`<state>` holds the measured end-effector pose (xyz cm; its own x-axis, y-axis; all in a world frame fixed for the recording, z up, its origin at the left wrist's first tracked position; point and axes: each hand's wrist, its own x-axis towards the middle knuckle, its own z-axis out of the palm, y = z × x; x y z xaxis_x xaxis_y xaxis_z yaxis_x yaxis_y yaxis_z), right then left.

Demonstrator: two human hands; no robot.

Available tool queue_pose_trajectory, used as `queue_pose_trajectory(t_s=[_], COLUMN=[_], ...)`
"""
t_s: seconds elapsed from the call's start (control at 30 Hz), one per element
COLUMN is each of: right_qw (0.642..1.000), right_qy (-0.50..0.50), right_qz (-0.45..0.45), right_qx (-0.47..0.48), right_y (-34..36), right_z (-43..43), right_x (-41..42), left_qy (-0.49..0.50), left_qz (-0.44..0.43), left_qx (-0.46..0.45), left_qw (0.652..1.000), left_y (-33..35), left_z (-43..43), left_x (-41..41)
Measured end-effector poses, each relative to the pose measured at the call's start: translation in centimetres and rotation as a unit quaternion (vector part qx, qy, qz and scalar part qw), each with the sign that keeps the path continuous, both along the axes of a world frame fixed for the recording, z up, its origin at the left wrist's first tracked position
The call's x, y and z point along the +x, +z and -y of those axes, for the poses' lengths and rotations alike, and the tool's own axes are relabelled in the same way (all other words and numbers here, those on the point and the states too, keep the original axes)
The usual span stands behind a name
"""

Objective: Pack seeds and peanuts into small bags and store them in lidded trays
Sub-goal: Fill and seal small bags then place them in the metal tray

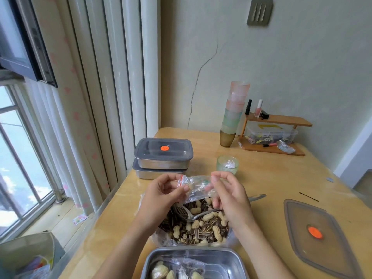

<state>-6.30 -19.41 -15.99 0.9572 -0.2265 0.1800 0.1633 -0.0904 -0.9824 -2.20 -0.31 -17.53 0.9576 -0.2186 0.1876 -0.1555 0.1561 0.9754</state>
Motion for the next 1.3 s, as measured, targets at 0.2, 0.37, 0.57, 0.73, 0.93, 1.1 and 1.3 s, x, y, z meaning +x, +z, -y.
queue_pose_trajectory(t_s=[0.2, 0.37, 0.57, 0.73, 0.93, 1.1, 1.3], right_qw=[0.999, 0.990, 0.987, 0.927, 0.936, 0.965, 0.985], right_qy=[0.009, -0.038, -0.084, -0.216, -0.013, 0.046, 0.034], right_qz=[-0.035, 0.001, 0.009, 0.161, 0.185, 0.123, 0.060], right_qx=[0.003, -0.136, -0.137, -0.263, -0.301, -0.225, -0.156], right_y=[0.0, -0.7, -0.5, -0.7, -0.5, -1.0, -0.8], right_z=[0.7, 0.5, 0.7, 0.3, -1.5, -1.2, -0.7], right_x=[-0.1, -0.1, -0.2, -0.5, -1.1, -0.8, -0.7], left_qy=[-0.021, -0.043, -0.047, 0.001, -0.022, -0.036, -0.051], left_qz=[-0.006, -0.033, -0.062, -0.066, -0.067, -0.056, -0.011], left_qx=[0.003, -0.023, -0.018, -0.047, -0.060, -0.052, -0.023], left_qw=[1.000, 0.998, 0.997, 0.997, 0.996, 0.996, 0.998], left_y=[-0.2, 0.1, 0.0, 0.0, 0.0, 0.1, 0.4], left_z=[-0.3, 0.0, -0.2, 0.1, 0.7, 0.8, 1.0], left_x=[0.2, -0.1, -0.2, 0.0, -0.4, -0.8, -1.2])
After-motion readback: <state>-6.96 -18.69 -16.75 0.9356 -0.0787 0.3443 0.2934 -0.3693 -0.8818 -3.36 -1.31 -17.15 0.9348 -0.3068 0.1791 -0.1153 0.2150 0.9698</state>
